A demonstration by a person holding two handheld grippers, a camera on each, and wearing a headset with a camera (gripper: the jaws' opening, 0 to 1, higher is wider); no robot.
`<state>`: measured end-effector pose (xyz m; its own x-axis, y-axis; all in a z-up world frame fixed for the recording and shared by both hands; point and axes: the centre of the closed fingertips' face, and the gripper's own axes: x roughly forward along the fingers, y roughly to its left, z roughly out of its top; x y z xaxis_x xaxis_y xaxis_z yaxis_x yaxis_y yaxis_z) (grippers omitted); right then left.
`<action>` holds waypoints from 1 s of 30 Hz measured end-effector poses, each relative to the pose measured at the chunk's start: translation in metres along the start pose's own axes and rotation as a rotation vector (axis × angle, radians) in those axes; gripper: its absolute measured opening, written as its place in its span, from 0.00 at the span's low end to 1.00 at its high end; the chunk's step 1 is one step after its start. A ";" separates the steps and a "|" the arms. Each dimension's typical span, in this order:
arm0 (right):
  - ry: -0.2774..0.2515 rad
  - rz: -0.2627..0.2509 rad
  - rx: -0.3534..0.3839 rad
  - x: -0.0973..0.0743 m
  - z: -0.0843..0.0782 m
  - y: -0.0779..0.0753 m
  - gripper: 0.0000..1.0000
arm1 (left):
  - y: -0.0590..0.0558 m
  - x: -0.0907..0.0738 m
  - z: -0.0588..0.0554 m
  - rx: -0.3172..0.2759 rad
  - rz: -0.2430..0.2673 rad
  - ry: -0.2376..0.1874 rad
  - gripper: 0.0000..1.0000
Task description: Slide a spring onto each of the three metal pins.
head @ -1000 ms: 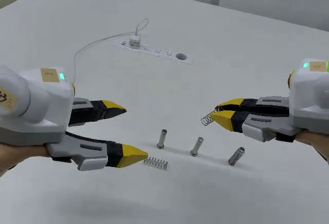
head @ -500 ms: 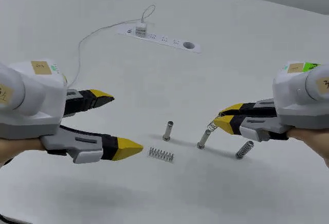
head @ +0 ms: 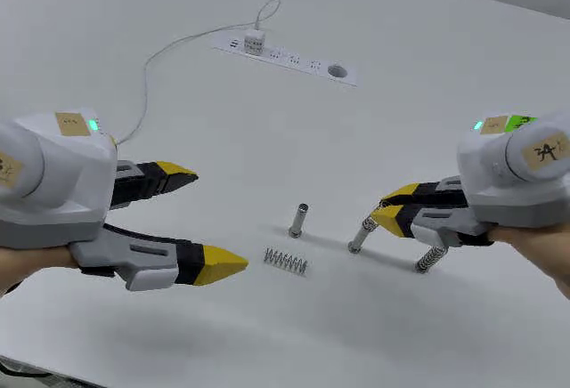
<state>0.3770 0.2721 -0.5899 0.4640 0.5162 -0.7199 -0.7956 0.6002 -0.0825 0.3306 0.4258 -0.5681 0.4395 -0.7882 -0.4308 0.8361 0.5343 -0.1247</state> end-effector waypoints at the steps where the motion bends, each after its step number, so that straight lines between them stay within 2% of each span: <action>1: 0.008 -0.002 -0.003 0.002 -0.002 -0.001 0.10 | -0.001 0.000 -0.001 0.000 -0.001 0.001 0.74; 9: 0.043 -0.009 -0.024 0.015 -0.012 -0.001 0.10 | -0.004 0.000 -0.002 -0.004 -0.005 0.004 0.75; 18: 0.072 0.003 -0.019 0.026 -0.021 0.000 0.10 | 0.001 -0.003 -0.002 -0.013 0.008 0.000 0.74; 23: 0.082 0.008 -0.023 0.031 -0.024 0.002 0.10 | 0.001 -0.003 -0.006 -0.014 0.009 0.012 0.74; 30: 0.089 0.011 -0.017 0.033 -0.027 0.003 0.10 | 0.002 -0.004 -0.006 -0.020 0.011 0.005 0.74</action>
<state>0.3796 0.2744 -0.6329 0.4195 0.4660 -0.7790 -0.8075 0.5837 -0.0857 0.3287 0.4317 -0.5715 0.4468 -0.7807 -0.4369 0.8243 0.5490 -0.1380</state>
